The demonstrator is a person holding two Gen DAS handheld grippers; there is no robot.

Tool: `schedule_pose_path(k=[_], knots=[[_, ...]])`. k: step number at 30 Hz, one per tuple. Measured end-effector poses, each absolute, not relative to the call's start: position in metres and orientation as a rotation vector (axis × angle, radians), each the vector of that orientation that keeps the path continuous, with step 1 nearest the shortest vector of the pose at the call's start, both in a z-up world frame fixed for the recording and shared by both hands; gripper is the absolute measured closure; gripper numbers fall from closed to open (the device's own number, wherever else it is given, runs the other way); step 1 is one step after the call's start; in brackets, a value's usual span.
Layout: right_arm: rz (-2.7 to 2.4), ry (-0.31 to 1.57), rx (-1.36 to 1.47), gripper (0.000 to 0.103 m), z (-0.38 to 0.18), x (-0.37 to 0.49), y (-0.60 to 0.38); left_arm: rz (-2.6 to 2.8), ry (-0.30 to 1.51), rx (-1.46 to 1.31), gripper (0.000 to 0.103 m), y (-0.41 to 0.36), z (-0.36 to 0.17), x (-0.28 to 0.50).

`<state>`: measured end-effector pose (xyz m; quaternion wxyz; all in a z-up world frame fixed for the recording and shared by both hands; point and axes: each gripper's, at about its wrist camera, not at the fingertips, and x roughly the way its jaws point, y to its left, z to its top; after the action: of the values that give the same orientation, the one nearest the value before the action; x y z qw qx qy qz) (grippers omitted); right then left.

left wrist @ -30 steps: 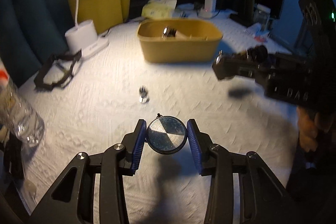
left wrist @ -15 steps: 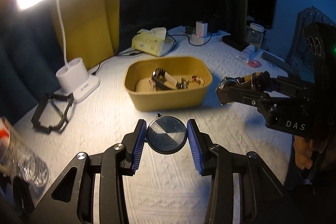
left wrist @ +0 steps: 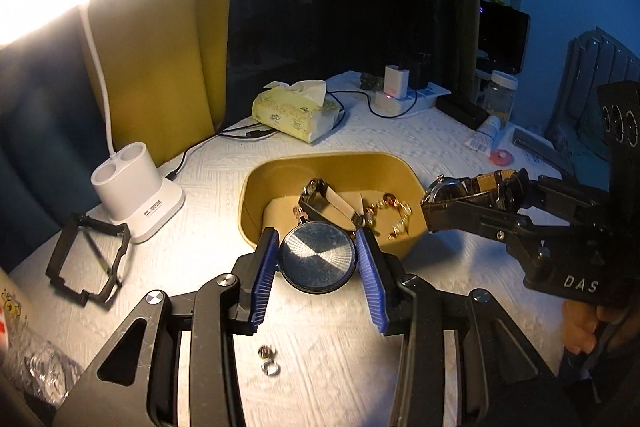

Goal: Organize jewelry
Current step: 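Carry both watches over the tan box and open both tools to drop them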

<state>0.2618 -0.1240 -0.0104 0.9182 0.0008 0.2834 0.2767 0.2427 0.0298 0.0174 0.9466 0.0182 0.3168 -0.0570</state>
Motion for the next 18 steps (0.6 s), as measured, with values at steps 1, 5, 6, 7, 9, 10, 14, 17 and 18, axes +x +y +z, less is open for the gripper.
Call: schedule_pose_path(k=[1,5,6,7,9,10,14,17,18], knots=[[0.571,0.583,0.002,0.054,-0.01,0.265,-0.122,-0.115,0.643,0.035,0.061,0.03,0.017,0.245],[0.579,0.585,0.003,0.054,-0.011,0.275,-0.116,-0.12,0.626,0.033,0.061,0.034,0.015,0.258],[0.58,0.589,0.0,0.054,-0.012,0.278,-0.114,-0.119,0.626,0.032,0.061,0.034,0.013,0.261],[0.581,0.595,-0.004,0.054,-0.014,0.282,-0.112,-0.121,0.631,0.031,0.061,0.035,0.012,0.267],[0.575,0.605,-0.008,0.054,-0.016,0.286,-0.108,-0.126,0.637,0.03,0.06,0.036,0.008,0.274],[0.573,0.612,-0.011,0.053,-0.017,0.287,-0.107,-0.126,0.644,0.028,0.06,0.037,0.005,0.279],[0.57,0.637,-0.022,0.052,-0.021,0.293,-0.103,-0.121,0.701,0.006,0.061,0.04,-0.006,0.293],[0.591,0.644,-0.028,0.051,-0.023,0.295,-0.101,-0.127,0.719,-0.012,0.06,0.041,-0.011,0.297],[0.599,0.647,-0.035,0.05,-0.023,0.295,-0.1,-0.125,0.715,-0.008,0.06,0.041,-0.011,0.297]])
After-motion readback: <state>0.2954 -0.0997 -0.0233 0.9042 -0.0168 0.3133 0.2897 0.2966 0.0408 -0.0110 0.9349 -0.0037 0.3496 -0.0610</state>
